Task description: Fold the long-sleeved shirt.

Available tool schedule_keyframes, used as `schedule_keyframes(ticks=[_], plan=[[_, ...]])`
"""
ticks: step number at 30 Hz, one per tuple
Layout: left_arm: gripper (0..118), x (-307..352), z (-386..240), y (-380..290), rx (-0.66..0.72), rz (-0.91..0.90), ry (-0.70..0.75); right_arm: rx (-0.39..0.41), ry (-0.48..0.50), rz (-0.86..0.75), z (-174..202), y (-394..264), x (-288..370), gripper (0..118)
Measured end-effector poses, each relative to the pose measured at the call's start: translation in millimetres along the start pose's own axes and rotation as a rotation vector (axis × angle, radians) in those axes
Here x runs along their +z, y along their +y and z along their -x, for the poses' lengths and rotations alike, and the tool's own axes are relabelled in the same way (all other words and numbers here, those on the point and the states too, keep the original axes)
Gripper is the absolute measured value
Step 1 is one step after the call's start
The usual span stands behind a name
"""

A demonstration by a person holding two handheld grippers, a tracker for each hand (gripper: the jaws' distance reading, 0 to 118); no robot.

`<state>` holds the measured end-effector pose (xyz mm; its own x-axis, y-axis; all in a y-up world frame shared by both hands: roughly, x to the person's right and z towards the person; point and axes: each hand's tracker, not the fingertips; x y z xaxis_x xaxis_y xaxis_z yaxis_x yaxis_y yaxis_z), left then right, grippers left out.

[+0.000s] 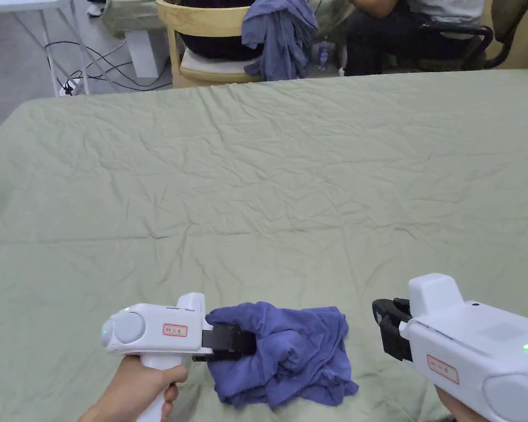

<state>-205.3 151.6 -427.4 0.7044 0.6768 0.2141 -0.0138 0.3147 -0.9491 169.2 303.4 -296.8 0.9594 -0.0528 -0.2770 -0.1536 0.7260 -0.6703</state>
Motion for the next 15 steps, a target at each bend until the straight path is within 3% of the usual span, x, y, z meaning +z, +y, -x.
schedule_keyframes(ticks=[7,15], plan=[[32,34.7,18.6,6.1,-0.035,0.005,0.068,0.021,0.011,-0.014,23.7,1.6,3.3,1],[32,104.2,90.2,8.8,0.000,-0.014,0.137,0.101,0.100,0.009,86.0,21.4,-30.2,1]])
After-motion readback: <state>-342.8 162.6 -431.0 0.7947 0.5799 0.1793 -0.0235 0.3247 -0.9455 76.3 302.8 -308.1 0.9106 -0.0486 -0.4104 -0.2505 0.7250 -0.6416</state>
